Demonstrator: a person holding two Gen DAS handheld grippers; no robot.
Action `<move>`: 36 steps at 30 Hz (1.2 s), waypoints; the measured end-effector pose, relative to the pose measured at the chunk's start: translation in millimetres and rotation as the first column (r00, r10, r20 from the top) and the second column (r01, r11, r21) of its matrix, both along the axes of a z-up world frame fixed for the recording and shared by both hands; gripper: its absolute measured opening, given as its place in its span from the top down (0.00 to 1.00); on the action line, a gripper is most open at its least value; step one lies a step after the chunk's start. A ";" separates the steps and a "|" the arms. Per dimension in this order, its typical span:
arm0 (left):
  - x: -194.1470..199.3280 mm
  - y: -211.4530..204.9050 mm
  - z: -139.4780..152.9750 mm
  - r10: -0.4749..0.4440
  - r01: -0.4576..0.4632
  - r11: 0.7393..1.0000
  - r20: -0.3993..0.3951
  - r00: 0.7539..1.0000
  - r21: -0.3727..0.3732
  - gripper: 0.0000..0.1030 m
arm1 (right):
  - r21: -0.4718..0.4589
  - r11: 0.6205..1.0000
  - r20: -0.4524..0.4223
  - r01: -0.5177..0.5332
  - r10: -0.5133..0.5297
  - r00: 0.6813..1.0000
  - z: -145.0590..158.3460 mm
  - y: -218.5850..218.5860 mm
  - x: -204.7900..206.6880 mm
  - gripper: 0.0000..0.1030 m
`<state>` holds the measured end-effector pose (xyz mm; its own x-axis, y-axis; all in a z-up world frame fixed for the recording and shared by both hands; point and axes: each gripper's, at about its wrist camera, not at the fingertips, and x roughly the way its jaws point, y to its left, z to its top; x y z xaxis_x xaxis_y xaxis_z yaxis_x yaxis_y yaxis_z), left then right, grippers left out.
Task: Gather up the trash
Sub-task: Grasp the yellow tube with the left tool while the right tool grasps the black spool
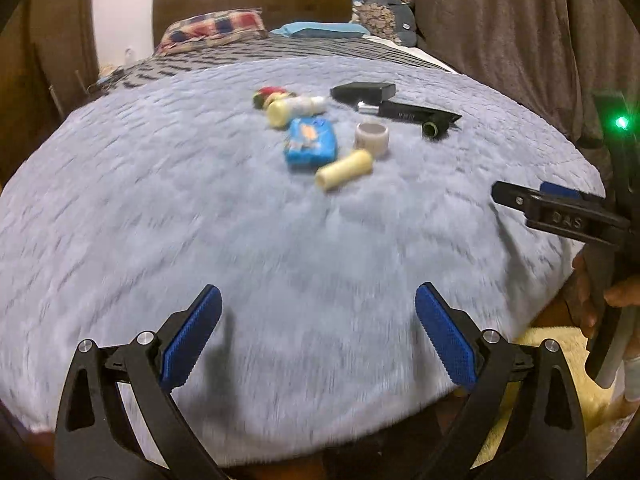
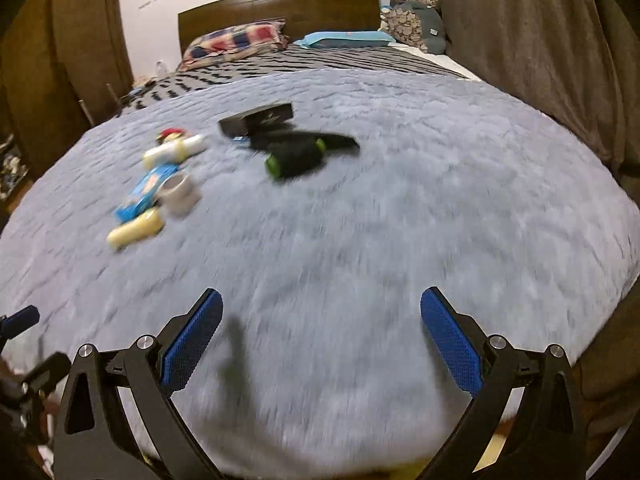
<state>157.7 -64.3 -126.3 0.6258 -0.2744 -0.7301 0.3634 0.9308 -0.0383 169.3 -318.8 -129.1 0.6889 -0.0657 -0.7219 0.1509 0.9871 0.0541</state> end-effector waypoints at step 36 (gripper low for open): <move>65.6 -38.4 -11.6 -0.082 0.082 0.997 -0.037 0.996 0.006 0.86 | 0.059 0.997 -0.025 -0.041 0.043 0.999 -8.8 17.3 69.7 0.56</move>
<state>223.4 -102.6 -137.9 0.5739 -0.3179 -0.7547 0.4370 0.8983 -0.0461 239.0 -301.5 -137.9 0.6709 0.0058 -0.7415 0.1113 0.9879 0.1084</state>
